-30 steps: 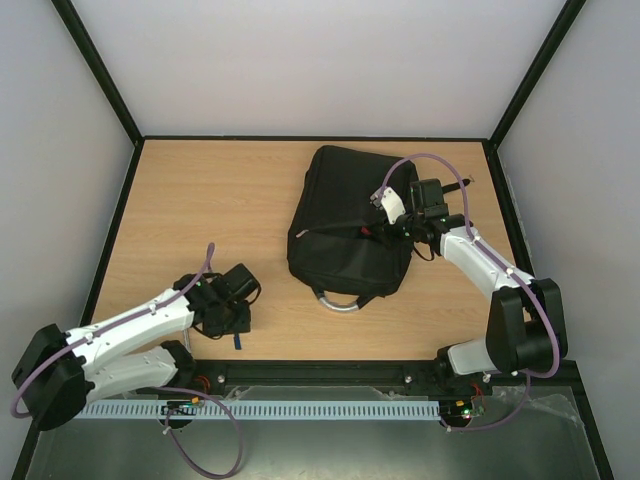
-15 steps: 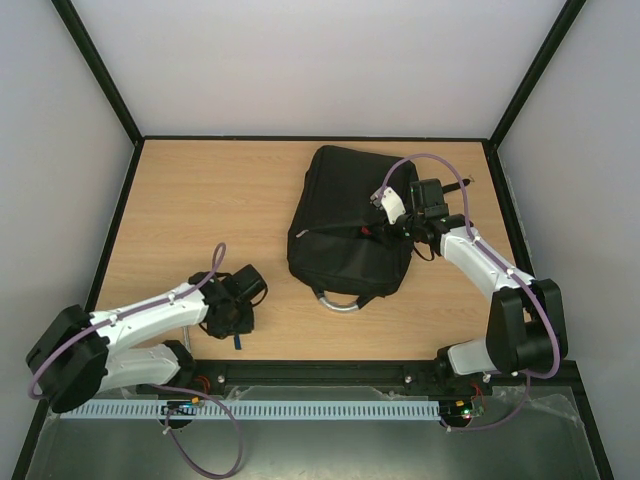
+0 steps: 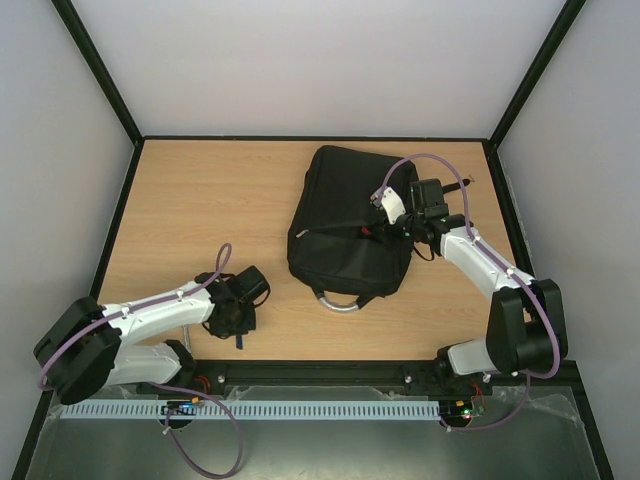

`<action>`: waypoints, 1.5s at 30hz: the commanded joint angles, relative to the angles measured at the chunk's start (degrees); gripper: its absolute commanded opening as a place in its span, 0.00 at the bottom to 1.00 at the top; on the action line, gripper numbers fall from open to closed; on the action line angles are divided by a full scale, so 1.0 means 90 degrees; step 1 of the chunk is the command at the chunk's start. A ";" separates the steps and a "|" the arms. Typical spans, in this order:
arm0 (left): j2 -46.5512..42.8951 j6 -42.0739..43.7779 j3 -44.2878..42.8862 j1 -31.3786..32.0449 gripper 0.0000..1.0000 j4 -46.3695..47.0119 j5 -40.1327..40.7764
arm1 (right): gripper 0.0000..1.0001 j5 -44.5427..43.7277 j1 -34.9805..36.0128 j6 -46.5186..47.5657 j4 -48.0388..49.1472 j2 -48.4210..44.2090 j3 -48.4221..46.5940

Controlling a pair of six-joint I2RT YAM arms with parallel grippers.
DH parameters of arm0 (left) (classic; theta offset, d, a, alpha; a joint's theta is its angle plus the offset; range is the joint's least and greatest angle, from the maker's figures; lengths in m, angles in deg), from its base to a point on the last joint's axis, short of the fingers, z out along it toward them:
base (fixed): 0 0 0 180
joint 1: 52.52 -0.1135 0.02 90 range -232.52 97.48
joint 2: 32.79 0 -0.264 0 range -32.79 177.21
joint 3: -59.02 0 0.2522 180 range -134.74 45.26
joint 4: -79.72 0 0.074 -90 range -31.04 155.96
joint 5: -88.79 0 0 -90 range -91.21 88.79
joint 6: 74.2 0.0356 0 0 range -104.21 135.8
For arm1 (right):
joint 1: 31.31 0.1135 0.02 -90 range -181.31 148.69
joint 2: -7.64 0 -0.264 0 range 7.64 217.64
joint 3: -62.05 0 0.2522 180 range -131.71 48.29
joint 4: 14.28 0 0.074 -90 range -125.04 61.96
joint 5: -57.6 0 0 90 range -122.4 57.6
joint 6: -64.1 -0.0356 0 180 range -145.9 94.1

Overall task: Pack the student bag
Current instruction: Pick up the stationery from the center of the board, then place the stationery in the student bag.

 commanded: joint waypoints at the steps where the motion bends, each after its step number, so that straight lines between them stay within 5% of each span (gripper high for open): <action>1: 0.0045 0.0094 0.0080 0.0024 0.05 0.0124 0.0009 | 0.01 0.0287 -0.0017 0.0066 -0.0265 -0.0217 -0.0036; 14: 0.0127 0.1734 -0.1874 0.0213 0.02 0.0368 -0.0024 | 0.01 0.0298 -0.0017 0.0059 -0.0265 -0.0235 -0.0045; 25: 0.1899 0.2456 -0.3404 0.0429 0.02 0.2564 -0.2038 | 0.01 0.0231 -0.0039 0.0047 -0.0201 -0.0361 -0.0001; 39: 0.4291 0.3448 -0.5702 0.0121 0.02 0.1588 -0.2674 | 0.01 0.0292 -0.0046 0.0038 -0.0209 -0.0401 -0.0001; 45: 0.4758 0.3228 -0.6588 -0.0031 0.02 0.1274 -0.2175 | 0.01 0.0287 -0.0046 0.0044 -0.0217 -0.0421 -0.0005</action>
